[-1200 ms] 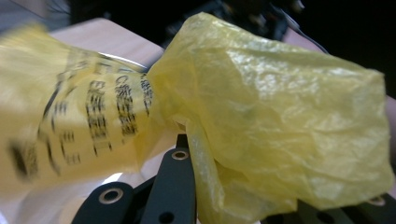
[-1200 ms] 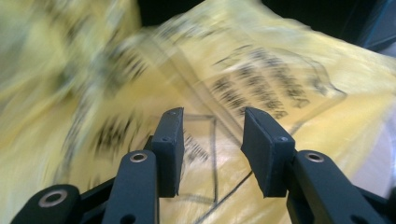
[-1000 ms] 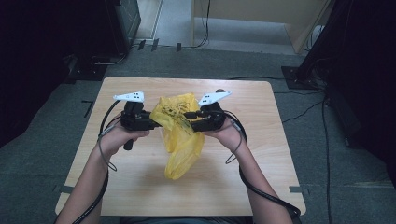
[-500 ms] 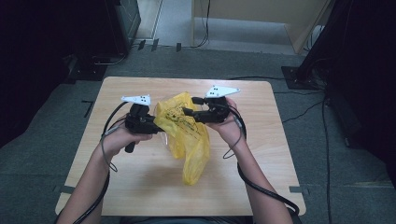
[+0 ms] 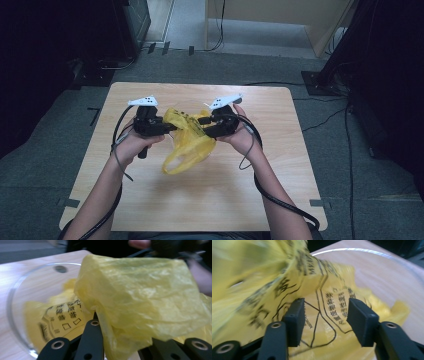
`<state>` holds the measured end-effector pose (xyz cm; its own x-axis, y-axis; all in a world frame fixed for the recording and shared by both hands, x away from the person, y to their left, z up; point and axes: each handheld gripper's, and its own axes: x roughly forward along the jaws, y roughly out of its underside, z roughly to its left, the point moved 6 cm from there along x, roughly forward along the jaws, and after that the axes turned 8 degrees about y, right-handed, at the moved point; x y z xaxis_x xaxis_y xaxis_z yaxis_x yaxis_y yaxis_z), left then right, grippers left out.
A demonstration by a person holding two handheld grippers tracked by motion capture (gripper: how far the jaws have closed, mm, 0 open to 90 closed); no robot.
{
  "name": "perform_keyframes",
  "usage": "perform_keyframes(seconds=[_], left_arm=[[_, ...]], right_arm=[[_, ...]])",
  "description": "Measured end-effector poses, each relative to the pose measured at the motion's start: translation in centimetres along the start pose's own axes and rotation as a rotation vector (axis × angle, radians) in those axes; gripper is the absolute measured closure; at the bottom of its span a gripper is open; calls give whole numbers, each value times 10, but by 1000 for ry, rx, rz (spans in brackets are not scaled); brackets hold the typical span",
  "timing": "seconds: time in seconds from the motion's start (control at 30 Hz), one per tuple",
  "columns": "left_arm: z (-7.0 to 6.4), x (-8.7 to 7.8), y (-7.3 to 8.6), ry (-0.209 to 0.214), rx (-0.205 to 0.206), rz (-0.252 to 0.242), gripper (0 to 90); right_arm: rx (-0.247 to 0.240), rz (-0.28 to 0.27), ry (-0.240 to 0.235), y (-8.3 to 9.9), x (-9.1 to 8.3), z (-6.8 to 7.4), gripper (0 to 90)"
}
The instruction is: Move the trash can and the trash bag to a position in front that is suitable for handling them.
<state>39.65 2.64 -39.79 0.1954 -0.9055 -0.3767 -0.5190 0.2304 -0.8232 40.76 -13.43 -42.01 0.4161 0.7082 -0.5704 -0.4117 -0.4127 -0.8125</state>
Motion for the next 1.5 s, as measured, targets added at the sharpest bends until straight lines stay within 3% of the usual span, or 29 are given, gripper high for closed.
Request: perform_keyframes(seconds=[0.17,0.3,0.4,0.47,0.67,0.9,0.97,1.07,1.13,1.2,1.37,1.5], left_arm=[[14,7,5,-83,-38,21,790],[20,10,8,-99,-68,34,754],[20,11,9,-101,-65,31,724],[20,10,8,-107,-51,24,683],[13,4,3,-100,49,-1,381],[6,-9,-2,-95,117,-13,287],[5,-13,-3,-96,125,-33,293],[5,-18,-8,-74,95,-82,456],[8,-19,-10,-98,72,-98,557],[11,-17,-9,-107,58,-101,596],[12,-9,-9,-115,65,-112,732],[15,-8,-13,-155,70,-146,796]], right_arm=[[19,-78,44,-3,-12,-9,407],[41,-134,83,-6,-23,-16,371],[56,-177,82,-11,-31,-17,370],[53,-195,85,-13,-36,-16,370],[48,-223,63,-20,-42,-9,355],[48,-228,47,-19,-46,-9,340],[58,-236,55,-18,-49,-13,341],[73,-238,71,-15,-52,-19,343],[83,-241,78,-13,-54,-24,344],[96,-244,84,-11,-56,-27,345],[101,-254,92,-10,-61,-31,346],[105,-255,96,-9,-65,-34,354]])
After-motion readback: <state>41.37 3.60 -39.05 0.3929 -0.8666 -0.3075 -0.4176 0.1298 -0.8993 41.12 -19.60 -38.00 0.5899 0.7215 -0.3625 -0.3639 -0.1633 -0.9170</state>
